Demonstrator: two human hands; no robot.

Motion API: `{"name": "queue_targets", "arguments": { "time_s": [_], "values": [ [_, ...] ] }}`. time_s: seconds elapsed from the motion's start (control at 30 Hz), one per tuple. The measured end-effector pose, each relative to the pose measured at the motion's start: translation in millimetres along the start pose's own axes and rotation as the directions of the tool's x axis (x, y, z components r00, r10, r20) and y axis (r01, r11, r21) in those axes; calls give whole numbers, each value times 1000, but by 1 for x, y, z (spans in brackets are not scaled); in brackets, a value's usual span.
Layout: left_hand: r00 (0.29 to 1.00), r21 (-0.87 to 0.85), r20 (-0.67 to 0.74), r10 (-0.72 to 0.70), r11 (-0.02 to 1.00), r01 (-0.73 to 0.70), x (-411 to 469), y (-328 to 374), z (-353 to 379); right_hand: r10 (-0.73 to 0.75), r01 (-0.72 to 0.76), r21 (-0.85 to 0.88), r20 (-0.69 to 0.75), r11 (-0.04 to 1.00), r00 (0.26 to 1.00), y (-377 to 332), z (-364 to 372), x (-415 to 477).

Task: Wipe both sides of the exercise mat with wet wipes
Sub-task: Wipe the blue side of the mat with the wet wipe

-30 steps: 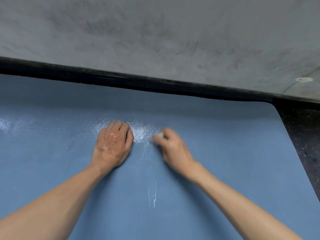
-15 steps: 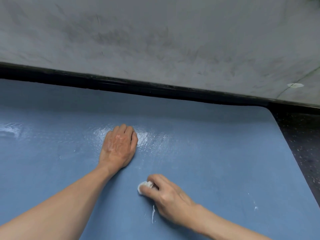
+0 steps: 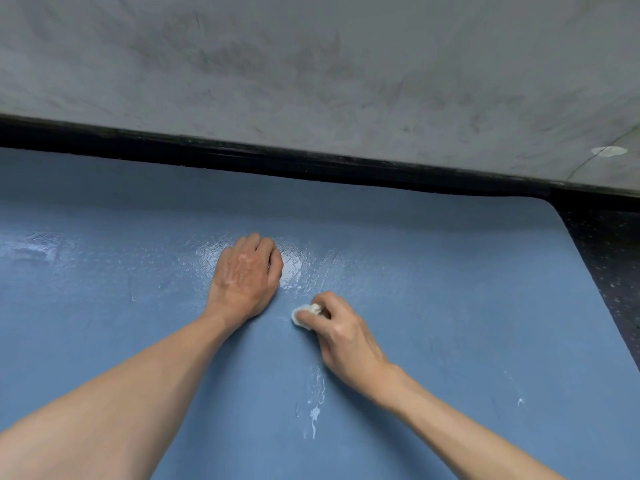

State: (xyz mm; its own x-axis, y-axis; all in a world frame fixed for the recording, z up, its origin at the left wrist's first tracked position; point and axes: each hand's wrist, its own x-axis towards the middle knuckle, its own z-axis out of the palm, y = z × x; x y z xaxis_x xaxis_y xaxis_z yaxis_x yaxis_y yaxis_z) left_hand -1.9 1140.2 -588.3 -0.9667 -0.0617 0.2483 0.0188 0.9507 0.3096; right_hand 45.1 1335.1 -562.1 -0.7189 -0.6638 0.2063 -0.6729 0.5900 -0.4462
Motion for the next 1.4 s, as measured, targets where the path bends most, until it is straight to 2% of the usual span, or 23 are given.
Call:
{"name": "queue_targets", "arguments": {
  "time_s": [0.07, 0.2, 0.27, 0.37, 0.43, 0.47, 0.6, 0.67, 0.7, 0.77, 0.87, 0.93, 0.97, 1.07, 1.13, 1.2, 1.27, 1.33, 1.4],
  "values": [
    [1000, -16, -10, 1, 1000, -1, -2, 0, -2, 15, -17, 31, 50, 999, 999, -17, 5, -16],
    [1000, -82, -27, 3, 997, -5, -6, 2, -5, -163, 123, 160, 276, 980, 947, -49, 2, -83],
    [999, -165, -35, 40, 985, -45, -14, 4, -9, -179, 132, 166, 311, 977, 933, -41, -3, -83],
    [993, -264, -50, 107, 958, -116, -43, 12, -16, -13, -2, 101, 152, 995, 988, -23, -10, -46],
    [988, -288, -81, 129, 946, -147, -71, 20, -21, 45, -47, 43, 53, 998, 998, -26, -4, -34],
    [987, -289, -82, 140, 944, -158, -85, 25, -22, 24, -26, 35, 61, 999, 998, -32, 0, -44],
    [981, -164, -26, 194, 967, -196, -131, 48, -16, -178, 134, 149, 334, 980, 926, -57, -13, -138],
    [982, -95, 0, 189, 978, -188, -148, 60, -11, -244, 187, 193, 338, 963, 909, -47, -20, -161],
    [982, -73, 9, 189, 979, -188, -154, 64, -10, -221, 174, 163, 340, 971, 914, -40, -23, -152],
    [978, -47, 16, 206, 978, -205, -163, 68, -9, -76, 64, 52, 270, 997, 960, -24, -29, -118],
    [969, -58, 5, 245, 968, -245, -163, 65, -10, 115, -114, -42, 30, 993, 993, -4, -28, -89],
    [970, -55, 1, 243, 969, -242, -161, 66, -12, 105, -105, -51, -14, 993, 994, -11, -26, -100],
    [973, -54, -6, 232, 971, -232, -161, 67, -12, 79, -79, -43, 13, 996, 997, -21, -24, -113],
    [978, -39, -7, 209, 977, -209, -163, 71, -10, -41, 33, 42, 212, 999, 976, -48, -20, -165],
    [979, -29, -9, 203, 979, -203, -163, 71, -10, -47, 46, 9, 338, 999, 940, -44, -26, -169],
    [979, -16, -9, 202, 979, -202, -163, 71, -11, -7, 0, 25, 286, 1000, 958, -21, -30, -146],
    [979, -9, -7, 205, 979, -205, -161, 73, -13, 103, -103, -2, 136, 995, 985, 9, -28, -104],
    [981, 0, -2, 195, 981, -195, -160, 74, -14, 176, -174, -117, 3, 978, 984, 36, -26, -60],
    [982, -7, 21, 186, 983, -186, -159, 74, -14, 213, -220, -87, -87, 972, 973, 41, -28, -41]
  ]
}}
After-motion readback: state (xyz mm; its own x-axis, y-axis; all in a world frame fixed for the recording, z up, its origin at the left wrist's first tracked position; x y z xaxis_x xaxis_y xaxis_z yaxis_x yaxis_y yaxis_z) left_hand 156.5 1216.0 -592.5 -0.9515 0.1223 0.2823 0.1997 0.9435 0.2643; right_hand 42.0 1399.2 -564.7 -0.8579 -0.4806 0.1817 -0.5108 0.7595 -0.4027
